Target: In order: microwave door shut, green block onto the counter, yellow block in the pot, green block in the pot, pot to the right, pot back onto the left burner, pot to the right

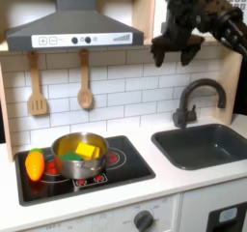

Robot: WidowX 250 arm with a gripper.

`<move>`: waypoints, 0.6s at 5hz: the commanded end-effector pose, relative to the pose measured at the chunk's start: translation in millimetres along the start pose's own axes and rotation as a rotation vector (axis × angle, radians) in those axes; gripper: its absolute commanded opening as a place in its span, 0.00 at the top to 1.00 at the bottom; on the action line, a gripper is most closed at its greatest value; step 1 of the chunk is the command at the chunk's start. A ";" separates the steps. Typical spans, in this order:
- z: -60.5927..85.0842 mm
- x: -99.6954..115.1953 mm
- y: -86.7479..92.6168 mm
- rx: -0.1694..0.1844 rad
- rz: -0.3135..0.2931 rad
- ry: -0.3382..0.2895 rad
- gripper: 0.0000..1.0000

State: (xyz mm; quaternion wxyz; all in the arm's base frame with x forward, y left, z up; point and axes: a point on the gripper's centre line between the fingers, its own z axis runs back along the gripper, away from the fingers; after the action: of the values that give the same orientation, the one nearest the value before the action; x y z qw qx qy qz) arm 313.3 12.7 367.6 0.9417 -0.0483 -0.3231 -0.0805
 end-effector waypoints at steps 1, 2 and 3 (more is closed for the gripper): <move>-17.2 -25.5 29.9 0.056 0.030 0.102 0.00; -18.6 -29.5 46.0 0.092 0.049 0.115 0.00; -29.7 -36.8 61.8 0.114 0.068 0.164 0.00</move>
State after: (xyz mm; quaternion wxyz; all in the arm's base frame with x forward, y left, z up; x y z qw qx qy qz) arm 313.6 72.3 320.2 0.9678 0.0018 -0.2486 -0.0386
